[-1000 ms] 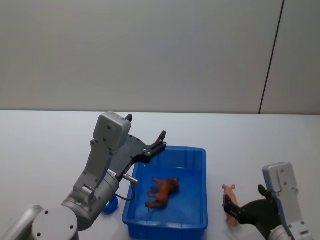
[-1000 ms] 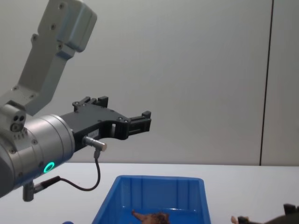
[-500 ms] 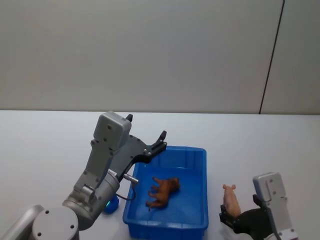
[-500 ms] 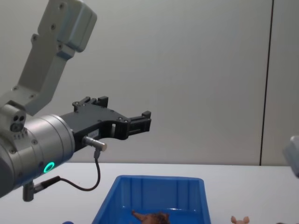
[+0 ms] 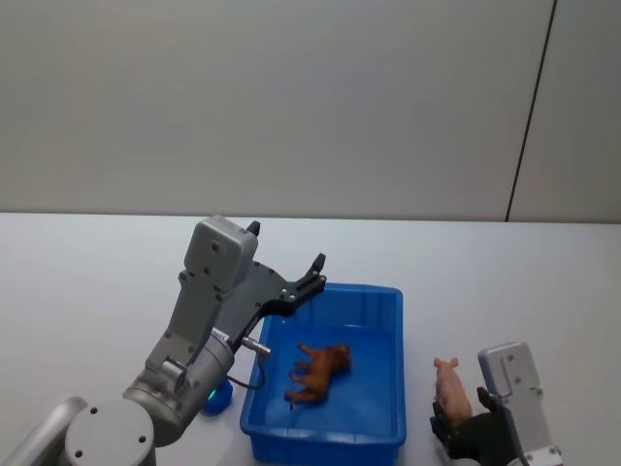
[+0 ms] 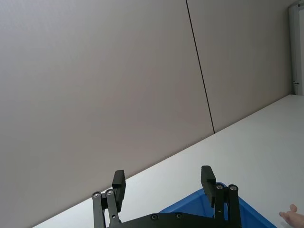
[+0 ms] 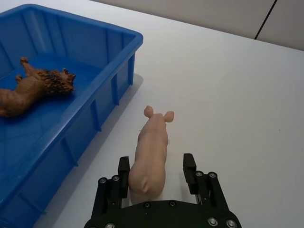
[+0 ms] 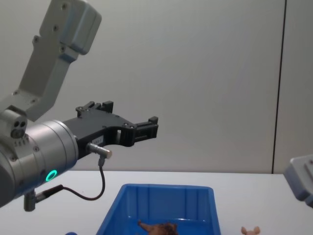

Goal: Pick up the two dolls from the table and place them into the box.

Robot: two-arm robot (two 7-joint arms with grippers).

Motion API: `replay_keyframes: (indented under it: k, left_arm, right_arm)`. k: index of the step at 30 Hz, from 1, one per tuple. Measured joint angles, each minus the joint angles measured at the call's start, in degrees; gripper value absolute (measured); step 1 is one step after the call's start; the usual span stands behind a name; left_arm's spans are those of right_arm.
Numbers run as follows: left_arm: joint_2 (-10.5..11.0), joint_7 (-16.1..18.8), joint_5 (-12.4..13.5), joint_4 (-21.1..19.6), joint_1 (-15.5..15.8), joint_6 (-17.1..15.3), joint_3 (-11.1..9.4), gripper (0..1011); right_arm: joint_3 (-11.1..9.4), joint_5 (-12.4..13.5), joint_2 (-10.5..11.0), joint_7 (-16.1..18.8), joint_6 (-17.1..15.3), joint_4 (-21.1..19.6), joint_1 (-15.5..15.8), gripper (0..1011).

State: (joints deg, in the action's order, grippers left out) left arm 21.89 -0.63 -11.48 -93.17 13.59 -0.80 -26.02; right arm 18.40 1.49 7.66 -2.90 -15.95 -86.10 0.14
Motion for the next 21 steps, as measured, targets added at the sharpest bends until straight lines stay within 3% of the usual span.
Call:
replay_keyframes:
  k: [9,21]
  left_arm:
    - [0.00,0.00,0.00,0.00,0.00,0.00,0.00,1001]
    - [0.00,0.00,0.00,0.00,0.00,0.00,0.00,1001]
  right_arm:
    - [0.01,-0.85,-0.62,-0.64,0.14,1.18,-0.49,417]
    - [0.03,-2.31,-0.58,-0.38,2.82,-0.84,-0.14,391]
